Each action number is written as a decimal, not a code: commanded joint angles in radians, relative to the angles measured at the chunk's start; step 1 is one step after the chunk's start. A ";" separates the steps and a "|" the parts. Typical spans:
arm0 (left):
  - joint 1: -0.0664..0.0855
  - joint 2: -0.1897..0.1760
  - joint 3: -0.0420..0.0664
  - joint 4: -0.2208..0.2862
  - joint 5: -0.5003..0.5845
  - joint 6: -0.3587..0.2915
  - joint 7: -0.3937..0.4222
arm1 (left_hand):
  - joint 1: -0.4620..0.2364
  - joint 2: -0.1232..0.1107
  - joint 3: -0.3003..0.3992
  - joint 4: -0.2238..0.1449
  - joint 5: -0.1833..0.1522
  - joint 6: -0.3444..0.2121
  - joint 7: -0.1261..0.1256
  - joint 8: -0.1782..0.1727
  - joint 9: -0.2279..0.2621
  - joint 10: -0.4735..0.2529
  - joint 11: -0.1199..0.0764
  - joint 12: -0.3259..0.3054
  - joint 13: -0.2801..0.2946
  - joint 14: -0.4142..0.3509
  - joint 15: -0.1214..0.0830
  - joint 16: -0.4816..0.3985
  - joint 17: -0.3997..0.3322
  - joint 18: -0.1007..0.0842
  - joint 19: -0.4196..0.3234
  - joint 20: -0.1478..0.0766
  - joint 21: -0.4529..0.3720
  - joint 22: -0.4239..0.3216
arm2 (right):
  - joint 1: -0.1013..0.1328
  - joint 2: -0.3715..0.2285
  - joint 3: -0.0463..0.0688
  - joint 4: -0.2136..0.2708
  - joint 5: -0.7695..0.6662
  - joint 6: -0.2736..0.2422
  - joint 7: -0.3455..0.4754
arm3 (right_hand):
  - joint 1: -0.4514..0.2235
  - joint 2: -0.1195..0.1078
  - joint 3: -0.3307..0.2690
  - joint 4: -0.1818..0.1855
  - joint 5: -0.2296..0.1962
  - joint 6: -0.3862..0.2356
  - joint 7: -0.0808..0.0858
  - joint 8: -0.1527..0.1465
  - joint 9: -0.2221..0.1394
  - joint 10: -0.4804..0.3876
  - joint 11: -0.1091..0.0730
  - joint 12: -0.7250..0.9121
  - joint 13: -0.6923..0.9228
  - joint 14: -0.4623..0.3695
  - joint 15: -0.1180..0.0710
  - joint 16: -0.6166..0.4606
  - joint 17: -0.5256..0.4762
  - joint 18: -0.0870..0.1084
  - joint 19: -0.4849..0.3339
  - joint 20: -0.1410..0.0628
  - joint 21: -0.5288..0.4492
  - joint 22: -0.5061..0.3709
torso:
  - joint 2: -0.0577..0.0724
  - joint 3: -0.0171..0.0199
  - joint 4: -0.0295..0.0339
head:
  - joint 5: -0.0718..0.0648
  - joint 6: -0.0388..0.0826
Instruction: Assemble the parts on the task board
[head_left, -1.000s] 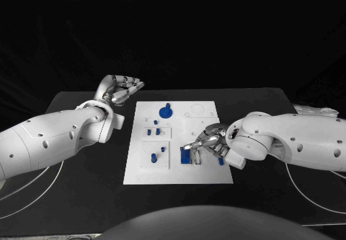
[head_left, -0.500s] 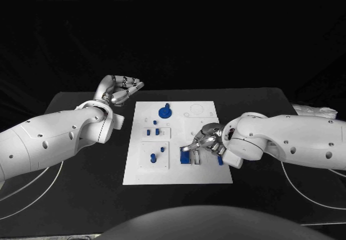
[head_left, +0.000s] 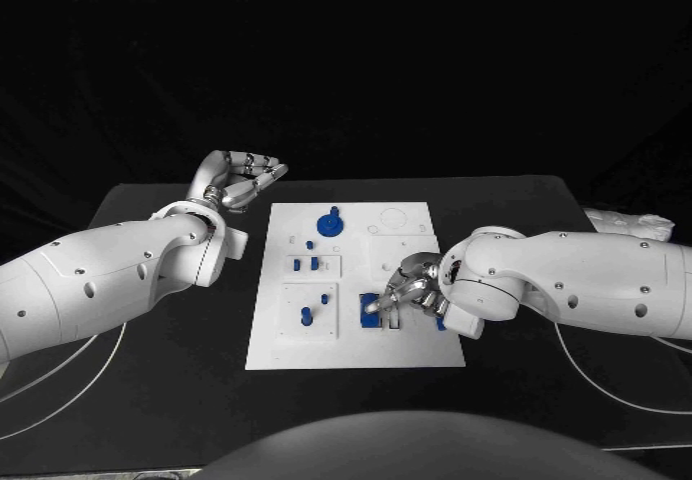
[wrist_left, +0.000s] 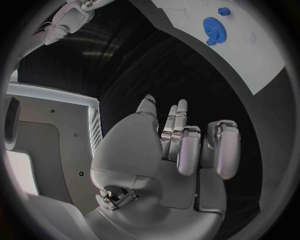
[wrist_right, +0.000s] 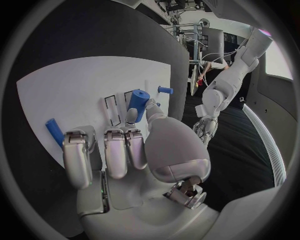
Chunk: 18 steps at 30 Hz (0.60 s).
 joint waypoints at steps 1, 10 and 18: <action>0.001 0.001 0.001 0.002 -0.004 0.014 0.005 | 0.001 0.010 -0.006 -0.002 0.003 -0.005 0.001 0.007 0.001 -0.001 -0.002 0.002 0.001 0.085 0.005 -0.001 0.215 -0.009 0.064 0.005 -0.004 0.245 | -0.002 0.001 0.000 -0.001 -0.015 0.049 -0.026 | 0.001 0.008 -0.001 0.002 0.000 0.001 -0.006 0.005 0.002 0.105 -0.007 0.003 0.263 0.108 -0.007 0.004 0.263 -0.007 0.105 -0.009 0.004 0.263 | 0.000 0.0003 -0.0004 | 0.001 0.000; 0.001 0.000 0.001 0.003 -0.004 0.013 0.004 | 0.001 0.010 -0.006 -0.002 0.003 -0.005 0.001 0.007 0.001 -0.001 -0.002 0.002 0.001 0.085 0.005 -0.001 0.215 -0.009 0.064 0.005 -0.004 0.245 | -0.003 0.000 0.000 -0.003 -0.014 0.049 -0.028 | 0.001 0.010 0.000 0.002 0.000 0.003 -0.007 0.009 0.007 0.105 -0.009 0.003 0.263 0.108 -0.007 0.004 0.263 -0.007 0.105 -0.010 0.004 0.263 | 0.000 0.0003 -0.0004 | 0.001 0.000; 0.001 0.000 0.001 0.002 -0.004 0.013 0.004 | 0.001 0.010 -0.006 -0.002 0.003 -0.005 0.001 0.007 0.001 -0.001 -0.002 0.002 0.001 0.085 0.005 -0.001 0.215 -0.009 0.064 0.005 -0.004 0.245 | -0.004 -0.001 0.000 -0.010 -0.016 0.046 -0.034 | 0.003 0.015 0.002 0.002 0.002 0.005 -0.009 0.011 0.014 0.105 -0.011 0.003 0.263 0.108 -0.009 0.004 0.263 -0.007 0.105 -0.011 0.004 0.263 | 0.000 0.0004 -0.0008 | -0.001 0.000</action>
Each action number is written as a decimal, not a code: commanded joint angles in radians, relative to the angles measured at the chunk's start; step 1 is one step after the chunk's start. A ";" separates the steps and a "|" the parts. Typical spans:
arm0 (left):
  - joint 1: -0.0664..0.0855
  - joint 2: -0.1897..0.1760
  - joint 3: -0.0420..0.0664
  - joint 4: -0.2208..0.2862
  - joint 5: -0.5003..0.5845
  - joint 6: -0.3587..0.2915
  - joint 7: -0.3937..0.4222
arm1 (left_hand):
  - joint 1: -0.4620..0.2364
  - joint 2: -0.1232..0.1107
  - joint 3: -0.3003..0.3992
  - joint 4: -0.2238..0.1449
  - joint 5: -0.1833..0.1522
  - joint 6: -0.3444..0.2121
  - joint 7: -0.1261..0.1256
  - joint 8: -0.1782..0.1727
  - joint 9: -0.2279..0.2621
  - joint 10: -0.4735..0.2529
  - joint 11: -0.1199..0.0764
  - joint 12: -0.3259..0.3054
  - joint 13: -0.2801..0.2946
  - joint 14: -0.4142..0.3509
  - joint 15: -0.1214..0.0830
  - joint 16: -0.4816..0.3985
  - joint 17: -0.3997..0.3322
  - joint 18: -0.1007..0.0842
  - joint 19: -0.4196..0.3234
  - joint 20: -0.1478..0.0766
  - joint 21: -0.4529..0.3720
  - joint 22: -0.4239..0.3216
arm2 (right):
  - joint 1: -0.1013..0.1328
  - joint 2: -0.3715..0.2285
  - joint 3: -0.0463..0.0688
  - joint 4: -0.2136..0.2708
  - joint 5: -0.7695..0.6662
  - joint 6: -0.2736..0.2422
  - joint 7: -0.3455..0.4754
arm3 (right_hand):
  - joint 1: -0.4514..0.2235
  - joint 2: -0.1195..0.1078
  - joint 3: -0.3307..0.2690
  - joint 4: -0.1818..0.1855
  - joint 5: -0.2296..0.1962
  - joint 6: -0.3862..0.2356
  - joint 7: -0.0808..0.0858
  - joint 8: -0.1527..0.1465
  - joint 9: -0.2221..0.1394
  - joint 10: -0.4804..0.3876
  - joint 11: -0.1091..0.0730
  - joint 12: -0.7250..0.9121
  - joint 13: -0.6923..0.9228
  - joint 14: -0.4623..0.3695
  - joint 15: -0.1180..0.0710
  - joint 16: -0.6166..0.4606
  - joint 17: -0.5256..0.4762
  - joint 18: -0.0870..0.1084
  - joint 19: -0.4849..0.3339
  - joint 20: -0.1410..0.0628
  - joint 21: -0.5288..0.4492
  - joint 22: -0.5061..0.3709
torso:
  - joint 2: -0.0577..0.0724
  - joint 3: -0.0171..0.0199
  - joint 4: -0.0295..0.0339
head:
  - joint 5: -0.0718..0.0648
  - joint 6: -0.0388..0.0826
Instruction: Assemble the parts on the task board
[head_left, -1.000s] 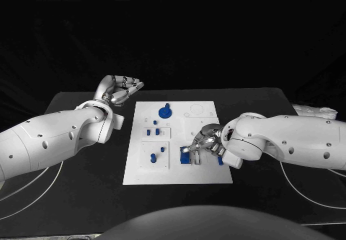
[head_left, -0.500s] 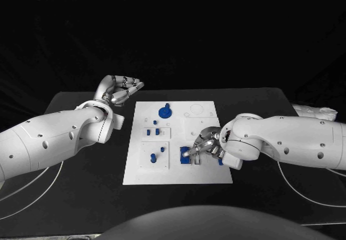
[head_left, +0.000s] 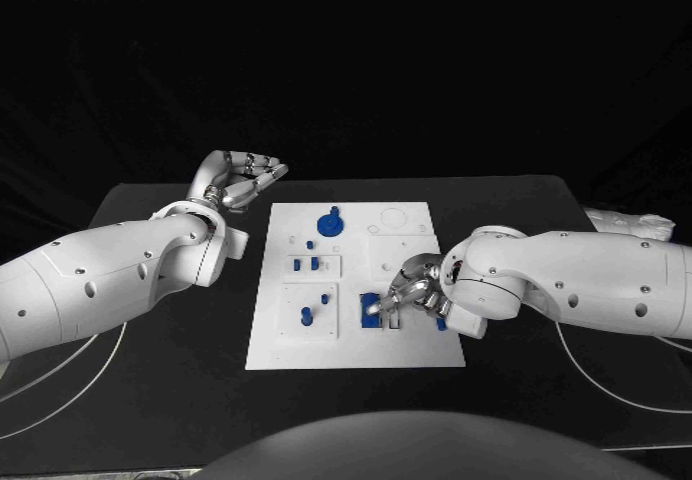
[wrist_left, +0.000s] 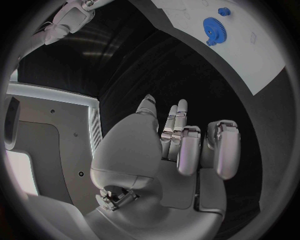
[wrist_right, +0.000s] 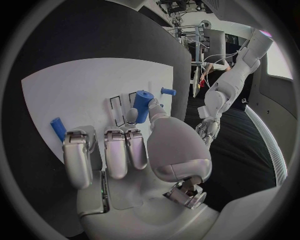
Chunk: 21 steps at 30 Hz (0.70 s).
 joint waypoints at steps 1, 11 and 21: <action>0.001 0.001 0.001 0.002 -0.004 0.013 0.004 | 0.001 0.011 -0.006 -0.002 0.003 -0.005 0.001 0.007 0.001 -0.001 -0.002 0.002 0.001 0.085 0.005 -0.001 0.215 -0.009 0.064 0.005 -0.004 0.245 | -0.003 0.000 -0.002 -0.003 -0.012 0.023 -0.019 | 0.003 0.016 0.003 0.002 0.003 0.002 -0.007 0.004 0.003 0.105 -0.011 0.003 0.263 0.104 -0.006 0.004 0.263 -0.007 0.105 -0.004 0.004 0.263 | -0.001 0.0000 0.0000 | -0.002 0.000; 0.001 0.002 0.001 0.001 -0.004 0.014 0.004 | 0.001 0.011 -0.006 -0.002 0.003 -0.005 0.001 0.007 0.001 -0.001 -0.002 0.002 0.001 0.085 0.005 -0.001 0.215 -0.009 0.064 0.005 -0.004 0.245 | -0.003 0.001 -0.002 -0.005 -0.001 0.004 -0.006 | -0.010 0.024 0.000 0.013 0.001 -0.001 -0.008 0.002 0.014 0.105 -0.013 0.003 0.263 0.104 -0.008 0.004 0.263 -0.007 0.105 -0.007 0.004 0.263 | 0.000 -0.0002 0.0000 | -0.004 0.000; 0.001 0.001 0.001 0.002 -0.004 0.015 0.003 | 0.003 0.013 -0.007 -0.002 0.005 -0.005 0.001 0.007 0.002 0.000 -0.002 0.002 0.001 0.085 0.005 -0.001 0.216 -0.009 0.064 0.005 -0.005 0.245 | -0.003 -0.007 -0.002 0.004 0.025 -0.029 0.028 | -0.022 0.026 -0.005 0.021 0.000 -0.002 -0.009 0.001 0.021 0.105 -0.014 0.003 0.263 0.104 -0.008 0.004 0.263 -0.007 0.105 -0.008 0.004 0.263 | 0.000 0.0000 0.0012 | -0.002 0.000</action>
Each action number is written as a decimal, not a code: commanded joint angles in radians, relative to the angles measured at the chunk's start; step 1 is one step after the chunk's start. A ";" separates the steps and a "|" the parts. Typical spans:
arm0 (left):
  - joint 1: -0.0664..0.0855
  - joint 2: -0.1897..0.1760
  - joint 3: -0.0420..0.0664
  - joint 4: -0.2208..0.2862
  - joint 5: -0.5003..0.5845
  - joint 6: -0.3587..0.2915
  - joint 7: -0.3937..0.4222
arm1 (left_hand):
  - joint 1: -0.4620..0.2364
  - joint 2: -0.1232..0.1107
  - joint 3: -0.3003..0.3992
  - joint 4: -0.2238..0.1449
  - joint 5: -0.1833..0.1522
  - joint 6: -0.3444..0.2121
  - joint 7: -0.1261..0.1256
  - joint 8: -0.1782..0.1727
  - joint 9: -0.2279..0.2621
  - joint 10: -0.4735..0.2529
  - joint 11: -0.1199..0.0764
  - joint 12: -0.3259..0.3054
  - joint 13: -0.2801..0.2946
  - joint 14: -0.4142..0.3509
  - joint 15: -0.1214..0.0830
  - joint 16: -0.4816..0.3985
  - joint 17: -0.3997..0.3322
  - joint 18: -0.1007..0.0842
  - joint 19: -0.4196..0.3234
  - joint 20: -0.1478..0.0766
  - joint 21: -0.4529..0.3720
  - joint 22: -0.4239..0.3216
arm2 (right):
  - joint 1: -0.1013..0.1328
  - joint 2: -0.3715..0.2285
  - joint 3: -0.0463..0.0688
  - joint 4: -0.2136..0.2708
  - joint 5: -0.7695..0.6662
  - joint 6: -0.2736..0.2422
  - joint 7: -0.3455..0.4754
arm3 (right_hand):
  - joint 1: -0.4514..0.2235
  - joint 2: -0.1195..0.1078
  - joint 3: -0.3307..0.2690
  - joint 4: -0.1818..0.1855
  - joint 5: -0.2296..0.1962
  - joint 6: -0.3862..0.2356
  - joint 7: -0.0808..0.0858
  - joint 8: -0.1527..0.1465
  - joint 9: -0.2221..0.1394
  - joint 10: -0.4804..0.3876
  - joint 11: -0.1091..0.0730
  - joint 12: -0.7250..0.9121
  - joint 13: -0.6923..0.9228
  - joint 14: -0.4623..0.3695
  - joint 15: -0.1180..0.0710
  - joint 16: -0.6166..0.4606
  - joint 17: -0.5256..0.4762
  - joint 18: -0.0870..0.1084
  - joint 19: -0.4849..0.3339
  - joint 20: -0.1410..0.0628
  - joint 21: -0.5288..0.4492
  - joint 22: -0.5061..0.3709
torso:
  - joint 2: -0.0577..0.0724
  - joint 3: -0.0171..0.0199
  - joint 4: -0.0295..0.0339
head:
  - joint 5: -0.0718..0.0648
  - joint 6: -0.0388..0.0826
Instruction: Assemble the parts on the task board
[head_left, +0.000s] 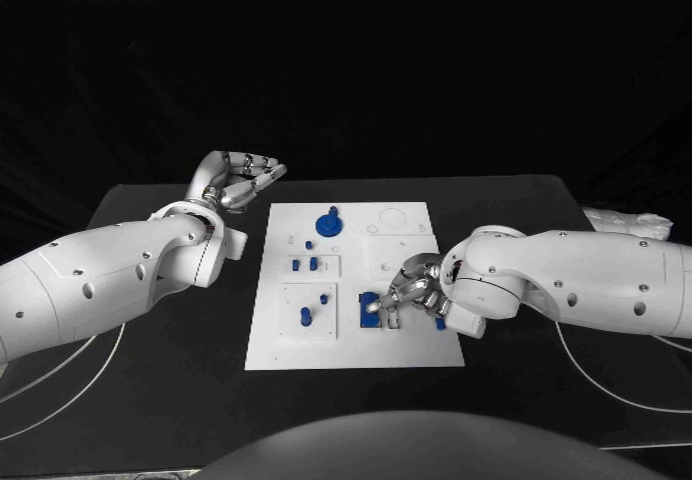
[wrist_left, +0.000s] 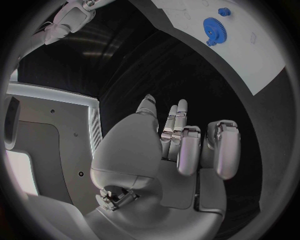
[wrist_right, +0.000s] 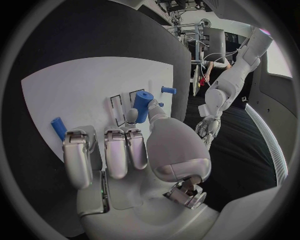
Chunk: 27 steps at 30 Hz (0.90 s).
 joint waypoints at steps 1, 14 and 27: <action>0.001 0.001 0.001 0.002 -0.004 0.013 0.003 | -0.001 0.009 -0.004 0.001 0.005 -0.005 0.001 0.003 0.002 0.000 -0.002 0.002 0.001 0.085 0.005 -0.001 0.216 -0.009 0.064 0.005 -0.005 0.245 | -0.002 -0.007 -0.001 0.008 0.017 -0.021 0.032 | -0.013 -0.003 -0.002 0.007 0.002 0.001 -0.007 0.001 0.004 0.104 -0.007 0.003 0.263 0.104 -0.009 0.004 0.263 -0.007 0.105 -0.008 0.004 0.263 | 0.001 -0.0001 0.0012 | 0.004 0.000; 0.001 0.001 0.001 0.002 -0.004 0.014 0.002 | -0.001 0.009 -0.004 0.001 0.005 -0.005 0.001 0.003 0.002 0.000 -0.002 0.002 0.001 0.085 0.005 -0.001 0.216 -0.009 0.064 0.005 -0.005 0.245 | 0.012 -0.046 -0.001 0.063 0.032 -0.031 0.081 | -0.026 -0.004 -0.010 0.017 0.002 0.008 -0.010 0.004 0.014 0.104 -0.010 0.003 0.263 0.104 -0.010 0.004 0.263 -0.007 0.105 -0.009 0.004 0.263 | 0.000 -0.0003 -0.0003 | 0.004 0.000; 0.001 0.001 0.001 0.001 -0.003 0.015 0.001 | -0.001 0.009 -0.004 0.001 0.005 -0.005 0.001 0.003 0.002 0.000 -0.002 0.002 0.001 0.085 0.005 -0.001 0.216 -0.009 0.064 0.005 -0.005 0.245 | 0.012 -0.061 -0.001 0.083 0.037 -0.029 0.075 | -0.024 -0.006 -0.011 0.016 0.002 0.017 -0.011 0.012 0.020 0.104 -0.011 0.003 0.263 0.104 -0.011 0.004 0.263 -0.007 0.105 -0.010 0.004 0.263 | 0.000 0.0006 0.0004 | 0.005 0.000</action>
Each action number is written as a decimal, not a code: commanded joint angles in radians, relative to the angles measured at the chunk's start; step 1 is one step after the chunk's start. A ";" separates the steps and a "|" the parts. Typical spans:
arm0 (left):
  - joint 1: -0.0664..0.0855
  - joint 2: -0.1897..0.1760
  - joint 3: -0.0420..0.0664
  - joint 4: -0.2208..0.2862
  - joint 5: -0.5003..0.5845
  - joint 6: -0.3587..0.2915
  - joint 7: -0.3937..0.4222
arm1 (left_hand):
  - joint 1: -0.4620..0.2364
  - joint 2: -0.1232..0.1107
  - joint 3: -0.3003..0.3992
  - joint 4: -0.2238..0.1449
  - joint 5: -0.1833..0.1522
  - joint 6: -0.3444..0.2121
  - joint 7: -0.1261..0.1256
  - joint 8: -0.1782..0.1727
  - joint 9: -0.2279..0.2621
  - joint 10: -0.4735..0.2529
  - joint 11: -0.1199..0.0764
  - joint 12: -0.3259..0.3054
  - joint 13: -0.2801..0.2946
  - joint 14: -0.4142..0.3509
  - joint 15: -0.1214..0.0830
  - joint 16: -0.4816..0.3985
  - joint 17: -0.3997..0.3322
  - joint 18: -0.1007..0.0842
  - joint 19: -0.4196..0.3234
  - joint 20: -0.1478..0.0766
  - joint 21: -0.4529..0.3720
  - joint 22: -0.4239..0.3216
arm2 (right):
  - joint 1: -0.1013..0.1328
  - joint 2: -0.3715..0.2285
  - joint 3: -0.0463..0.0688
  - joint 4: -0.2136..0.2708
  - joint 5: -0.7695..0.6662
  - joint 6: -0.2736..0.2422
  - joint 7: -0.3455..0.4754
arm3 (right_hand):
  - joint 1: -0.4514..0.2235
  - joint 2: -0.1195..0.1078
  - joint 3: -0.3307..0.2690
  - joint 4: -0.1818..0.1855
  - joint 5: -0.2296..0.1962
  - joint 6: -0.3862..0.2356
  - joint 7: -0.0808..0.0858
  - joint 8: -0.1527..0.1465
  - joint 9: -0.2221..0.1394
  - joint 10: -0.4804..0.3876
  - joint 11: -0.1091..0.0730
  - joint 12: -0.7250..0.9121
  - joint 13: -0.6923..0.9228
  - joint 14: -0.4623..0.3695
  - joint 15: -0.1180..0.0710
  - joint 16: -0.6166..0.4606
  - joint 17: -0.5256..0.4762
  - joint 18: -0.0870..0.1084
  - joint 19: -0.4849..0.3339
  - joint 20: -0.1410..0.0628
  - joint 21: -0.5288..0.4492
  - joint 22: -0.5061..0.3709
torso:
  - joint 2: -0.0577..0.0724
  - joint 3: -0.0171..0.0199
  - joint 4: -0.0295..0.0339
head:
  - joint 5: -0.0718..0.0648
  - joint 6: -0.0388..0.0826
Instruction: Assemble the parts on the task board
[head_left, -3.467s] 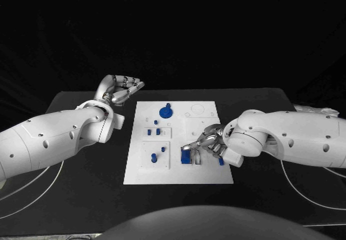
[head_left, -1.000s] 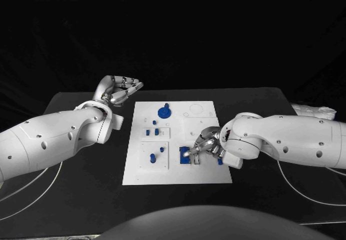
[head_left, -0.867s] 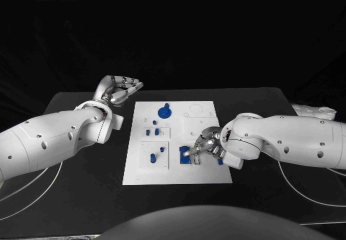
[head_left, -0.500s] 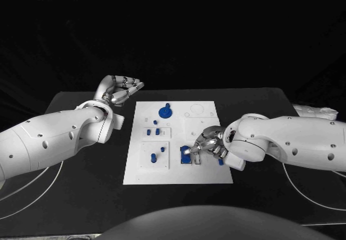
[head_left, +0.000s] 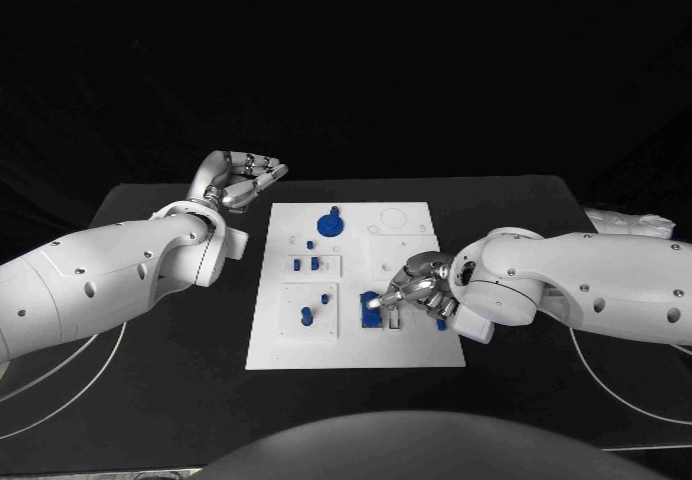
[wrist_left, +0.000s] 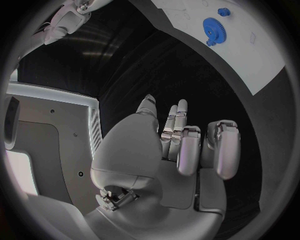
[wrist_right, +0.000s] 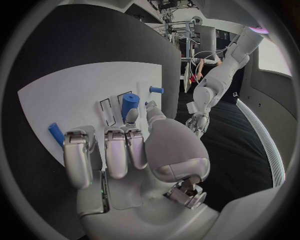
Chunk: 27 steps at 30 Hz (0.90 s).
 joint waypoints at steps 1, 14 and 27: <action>0.001 0.002 0.001 0.001 -0.002 0.014 0.003 | -0.001 0.009 -0.004 0.001 0.005 -0.005 0.001 0.003 0.002 0.000 -0.002 0.002 0.001 0.085 0.005 -0.001 0.216 -0.009 0.064 0.005 -0.005 0.245 | -0.001 -0.001 0.000 0.009 -0.004 0.012 -0.006 | -0.003 -0.004 0.001 0.000 0.002 0.040 -0.004 0.038 0.024 0.107 -0.010 0.003 0.263 0.108 -0.008 0.004 0.263 -0.007 0.105 -0.011 0.004 0.263 | 0.000 0.0004 0.0005 | 0.001 0.000; 0.001 0.005 0.001 -0.001 0.000 0.015 0.003 | 0.000 0.010 -0.005 0.001 0.005 -0.004 0.001 0.004 0.002 0.000 -0.002 0.002 0.001 0.085 0.005 -0.001 0.216 -0.009 0.064 0.005 -0.005 0.245 | -0.010 -0.001 -0.001 0.007 -0.022 0.068 -0.082 | 0.009 -0.003 0.004 -0.008 0.001 0.091 -0.007 0.088 0.060 0.107 -0.013 0.003 0.263 0.108 -0.011 0.004 0.263 -0.007 0.105 -0.014 0.004 0.263 | 0.000 -0.0003 0.0004 | -0.004 0.000; 0.001 0.004 0.001 -0.003 0.000 0.015 0.003 | 0.000 0.011 -0.006 0.001 0.006 -0.003 0.001 0.004 0.002 0.000 -0.002 0.002 0.001 0.084 0.005 -0.001 0.216 -0.009 0.064 0.005 -0.005 0.245 | -0.013 0.016 -0.001 -0.016 -0.029 0.069 -0.091 | 0.016 0.008 0.009 -0.009 0.001 0.093 -0.010 0.091 0.069 0.107 -0.015 0.003 0.263 0.108 -0.014 0.004 0.263 -0.007 0.105 -0.016 0.004 0.263 | 0.000 -0.0010 0.0003 | -0.005 0.000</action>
